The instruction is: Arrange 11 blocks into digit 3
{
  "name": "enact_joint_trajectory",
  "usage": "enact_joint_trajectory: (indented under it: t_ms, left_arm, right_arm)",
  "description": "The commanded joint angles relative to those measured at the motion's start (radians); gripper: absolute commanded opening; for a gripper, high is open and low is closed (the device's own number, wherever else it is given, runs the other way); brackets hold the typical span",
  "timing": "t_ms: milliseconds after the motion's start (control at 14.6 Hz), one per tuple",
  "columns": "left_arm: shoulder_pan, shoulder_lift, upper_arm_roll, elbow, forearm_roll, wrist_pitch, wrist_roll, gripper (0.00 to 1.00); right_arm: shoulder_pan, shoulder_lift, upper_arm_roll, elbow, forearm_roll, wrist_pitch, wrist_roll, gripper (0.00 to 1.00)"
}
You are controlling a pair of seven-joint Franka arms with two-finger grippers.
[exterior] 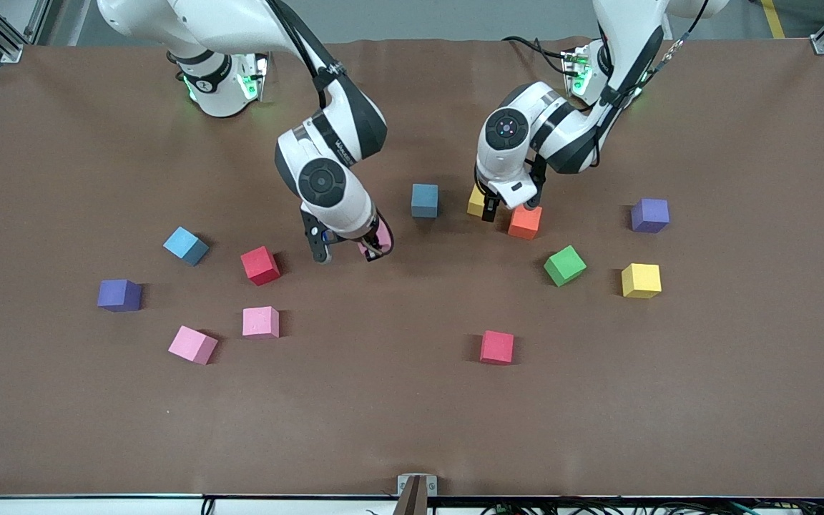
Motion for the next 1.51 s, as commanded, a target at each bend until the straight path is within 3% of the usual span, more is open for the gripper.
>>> enact_joint_trajectory:
  t_ms: [0, 206, 756, 1031, 1168, 1443]
  left_arm:
    - [0.001, 0.001, -0.007, -0.025, 0.019, 0.078, -0.006, 1.0]
    - [-0.008, 0.027, -0.007, -0.028, 0.04, 0.087, -0.006, 1.0]
    - [-0.008, 0.041, -0.007, -0.025, 0.042, 0.109, -0.005, 0.75]
    - [-0.007, 0.053, -0.008, -0.005, 0.043, 0.107, 0.026, 0.43]
    - [0.002, 0.051, -0.008, 0.019, 0.031, 0.106, 0.005, 0.32]
    - [-0.005, 0.074, -0.007, 0.067, 0.025, 0.106, -0.153, 0.33]
  right_arm:
    - [0.023, -0.118, -0.009, -0.212, 0.08, 0.107, 0.032, 0.0]
    - [0.047, -0.135, -0.009, -0.29, 0.08, 0.138, 0.077, 0.0]
    - [0.141, -0.117, -0.011, -0.329, 0.08, 0.241, 0.218, 0.0]
    - [0.178, -0.093, -0.011, -0.325, 0.078, 0.261, 0.244, 0.0]
    - [0.216, -0.06, -0.014, -0.319, 0.072, 0.275, 0.282, 0.0]
    - [0.231, -0.042, -0.025, -0.315, 0.071, 0.304, 0.302, 0.0]
